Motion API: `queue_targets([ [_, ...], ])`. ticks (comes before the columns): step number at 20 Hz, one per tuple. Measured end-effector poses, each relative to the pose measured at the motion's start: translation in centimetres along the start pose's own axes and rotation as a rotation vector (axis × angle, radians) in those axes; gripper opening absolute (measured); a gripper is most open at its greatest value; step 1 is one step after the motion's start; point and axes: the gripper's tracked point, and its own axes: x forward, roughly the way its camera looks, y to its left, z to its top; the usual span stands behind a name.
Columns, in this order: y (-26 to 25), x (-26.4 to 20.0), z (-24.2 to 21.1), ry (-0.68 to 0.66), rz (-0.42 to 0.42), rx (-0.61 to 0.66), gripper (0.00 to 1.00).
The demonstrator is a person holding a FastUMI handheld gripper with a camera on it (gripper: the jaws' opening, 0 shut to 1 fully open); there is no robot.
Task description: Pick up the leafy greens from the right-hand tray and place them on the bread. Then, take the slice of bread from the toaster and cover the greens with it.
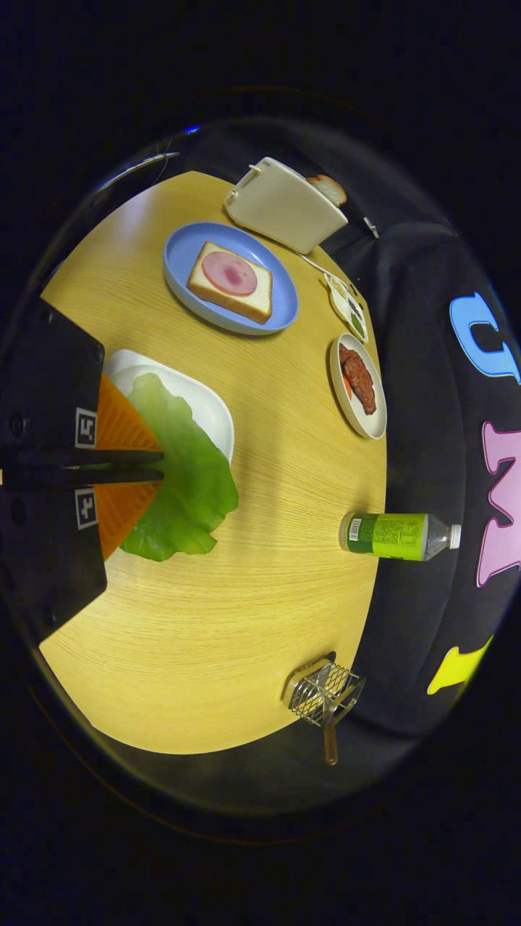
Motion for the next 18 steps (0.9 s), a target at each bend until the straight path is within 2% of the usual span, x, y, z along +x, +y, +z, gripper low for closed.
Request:
queue_targets([
  [10, 2.2, -6.7, 6.9, -0.126, 0.013, -0.028, 0.05],
  [18, 10.3, -9.4, 12.8, -0.181, 0.105, -0.088, 0.05],
])
